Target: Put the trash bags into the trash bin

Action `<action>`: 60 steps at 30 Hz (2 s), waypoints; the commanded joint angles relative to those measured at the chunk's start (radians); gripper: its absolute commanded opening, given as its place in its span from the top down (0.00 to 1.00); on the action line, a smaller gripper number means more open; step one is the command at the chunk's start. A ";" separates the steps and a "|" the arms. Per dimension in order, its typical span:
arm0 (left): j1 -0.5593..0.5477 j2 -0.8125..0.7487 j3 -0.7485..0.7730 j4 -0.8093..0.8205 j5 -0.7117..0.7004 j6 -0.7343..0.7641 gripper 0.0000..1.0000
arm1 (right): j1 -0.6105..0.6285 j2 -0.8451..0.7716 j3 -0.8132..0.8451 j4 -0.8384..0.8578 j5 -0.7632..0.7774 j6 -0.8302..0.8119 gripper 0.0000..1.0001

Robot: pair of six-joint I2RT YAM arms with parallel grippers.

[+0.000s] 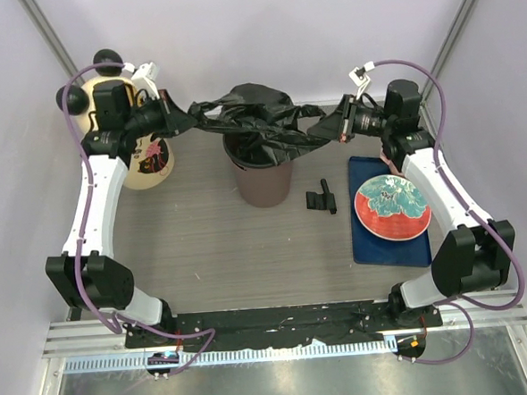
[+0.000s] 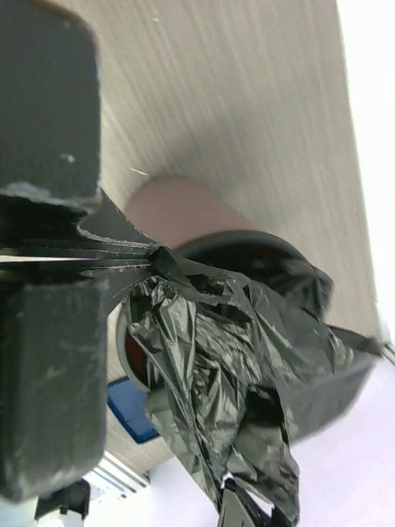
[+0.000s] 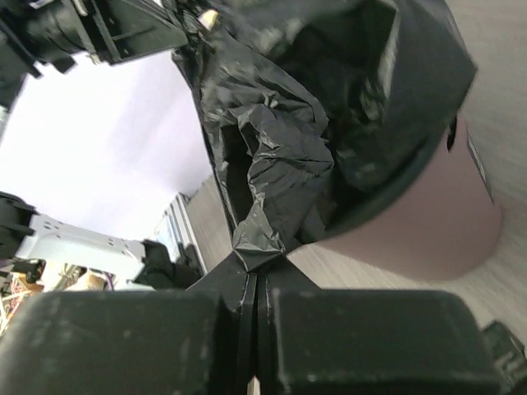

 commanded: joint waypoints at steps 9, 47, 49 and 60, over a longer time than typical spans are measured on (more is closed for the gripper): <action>0.006 -0.081 -0.220 -0.197 -0.074 0.250 1.00 | 0.003 0.007 -0.048 -0.371 -0.079 -0.358 0.99; -0.144 0.011 0.063 -0.295 0.097 0.889 0.17 | 0.139 0.069 0.268 -0.622 0.183 -0.829 0.22; -0.190 0.075 0.115 -0.324 0.101 0.976 0.19 | 0.174 0.105 0.292 -0.611 0.208 -0.843 0.24; -0.306 0.157 0.108 -0.122 0.005 1.005 0.32 | 0.221 0.131 0.308 -0.570 0.301 -0.863 0.69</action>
